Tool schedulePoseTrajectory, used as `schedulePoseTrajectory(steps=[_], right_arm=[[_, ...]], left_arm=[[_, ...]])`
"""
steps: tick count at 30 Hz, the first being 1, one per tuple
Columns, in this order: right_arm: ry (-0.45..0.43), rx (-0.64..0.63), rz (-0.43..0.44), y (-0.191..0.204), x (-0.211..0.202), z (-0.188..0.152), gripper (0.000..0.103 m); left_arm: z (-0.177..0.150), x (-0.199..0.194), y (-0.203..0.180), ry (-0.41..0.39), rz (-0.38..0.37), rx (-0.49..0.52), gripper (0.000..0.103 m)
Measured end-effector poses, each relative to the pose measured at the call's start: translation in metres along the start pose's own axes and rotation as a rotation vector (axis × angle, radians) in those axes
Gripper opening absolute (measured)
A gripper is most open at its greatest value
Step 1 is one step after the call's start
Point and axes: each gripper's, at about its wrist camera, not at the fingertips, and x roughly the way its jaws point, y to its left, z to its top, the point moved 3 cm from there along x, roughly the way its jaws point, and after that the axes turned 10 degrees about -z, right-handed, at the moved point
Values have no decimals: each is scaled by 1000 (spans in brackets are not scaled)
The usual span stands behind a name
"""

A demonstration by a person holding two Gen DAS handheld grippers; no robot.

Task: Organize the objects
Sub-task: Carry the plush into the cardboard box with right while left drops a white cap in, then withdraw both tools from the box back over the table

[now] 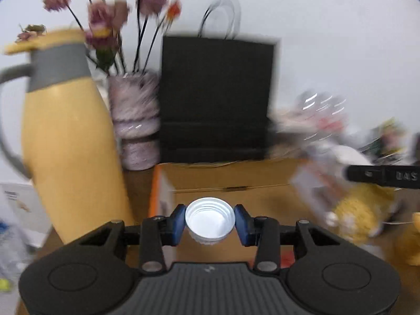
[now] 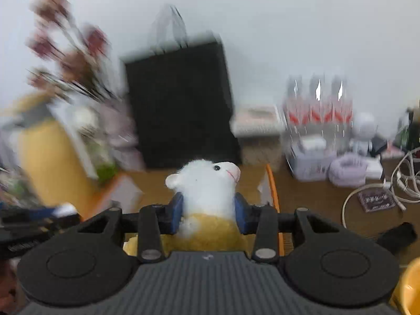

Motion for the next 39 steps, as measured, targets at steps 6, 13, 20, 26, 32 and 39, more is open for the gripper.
schedulePoseTrajectory(steps=[6, 13, 20, 26, 32, 39], right_arm=[[180, -47, -162, 12, 90, -21, 21], [193, -153, -227, 23, 100, -30, 32], [99, -152, -155, 16, 25, 14, 67], [38, -140, -85, 5, -67, -16, 90], [-90, -139, 3, -4, -202, -142, 103], [-8, -326, -4, -19, -295, -238, 103]], left_arm=[[-14, 78, 19, 210, 67, 32, 40], [-25, 61, 15, 236, 21, 18, 58], [7, 3, 13, 169, 48, 1, 68], [-17, -112, -5, -6, -35, -21, 84], [-134, -238, -39, -111, -208, -32, 99], [-217, -288, -42, 32, -115, -54, 99]])
